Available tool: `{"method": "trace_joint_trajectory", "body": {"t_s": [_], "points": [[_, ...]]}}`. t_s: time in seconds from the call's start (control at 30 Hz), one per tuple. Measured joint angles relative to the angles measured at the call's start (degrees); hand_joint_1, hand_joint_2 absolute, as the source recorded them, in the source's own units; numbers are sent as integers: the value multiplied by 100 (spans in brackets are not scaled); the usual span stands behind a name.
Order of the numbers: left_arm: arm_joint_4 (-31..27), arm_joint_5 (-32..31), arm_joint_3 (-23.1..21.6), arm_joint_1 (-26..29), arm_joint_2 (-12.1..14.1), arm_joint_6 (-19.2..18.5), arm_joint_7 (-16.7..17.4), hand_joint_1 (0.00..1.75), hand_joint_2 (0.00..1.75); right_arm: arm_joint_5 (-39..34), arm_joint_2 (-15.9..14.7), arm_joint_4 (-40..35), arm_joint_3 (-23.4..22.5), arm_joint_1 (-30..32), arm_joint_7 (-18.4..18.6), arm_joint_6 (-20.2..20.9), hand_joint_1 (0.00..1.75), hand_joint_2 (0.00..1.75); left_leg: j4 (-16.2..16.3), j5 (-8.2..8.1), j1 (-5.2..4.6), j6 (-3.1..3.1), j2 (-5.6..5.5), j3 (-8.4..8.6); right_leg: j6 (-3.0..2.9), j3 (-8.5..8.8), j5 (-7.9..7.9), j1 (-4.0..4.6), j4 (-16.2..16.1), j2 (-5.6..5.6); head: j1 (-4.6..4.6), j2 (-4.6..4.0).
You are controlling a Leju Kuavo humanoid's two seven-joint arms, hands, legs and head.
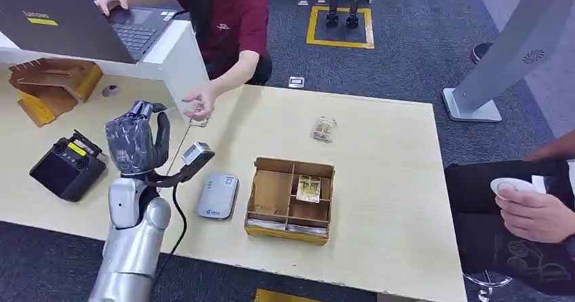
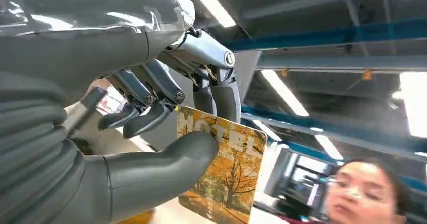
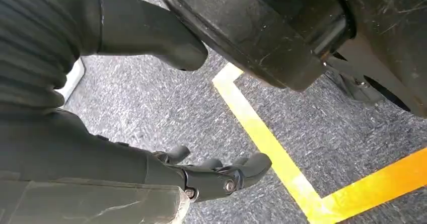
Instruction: Pass the card to the sensor for recognition and then transmit it.
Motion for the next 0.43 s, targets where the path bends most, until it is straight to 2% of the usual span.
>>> {"method": "trace_joint_trajectory", "body": {"t_s": [0.17,0.37,0.4,0.43], "points": [[258,-35,374,-75,-48,0,-26,175,175,0,0,0,24,-3,44,0,0,175,0,0,0,0,0,-1,0,-1,0,0,0,0,0,0],[421,-96,600,-78,-120,0,-72,175,175,0,0,0,26,-4,46,0,0,175,0,0,0,0,2,-1,0,-1,0,0,-1,2,0,0],[439,-98,625,-78,-131,0,-72,17,175,0,0,0,26,-4,46,0,0,175,0,0,0,0,3,-1,0,-1,0,0,-1,5,0,0],[461,-98,651,-78,-142,0,-79,0,175,0,0,0,28,-3,46,-2,0,175,0,0,0,0,5,-1,0,-2,0,0,-1,7,0,0]]}}
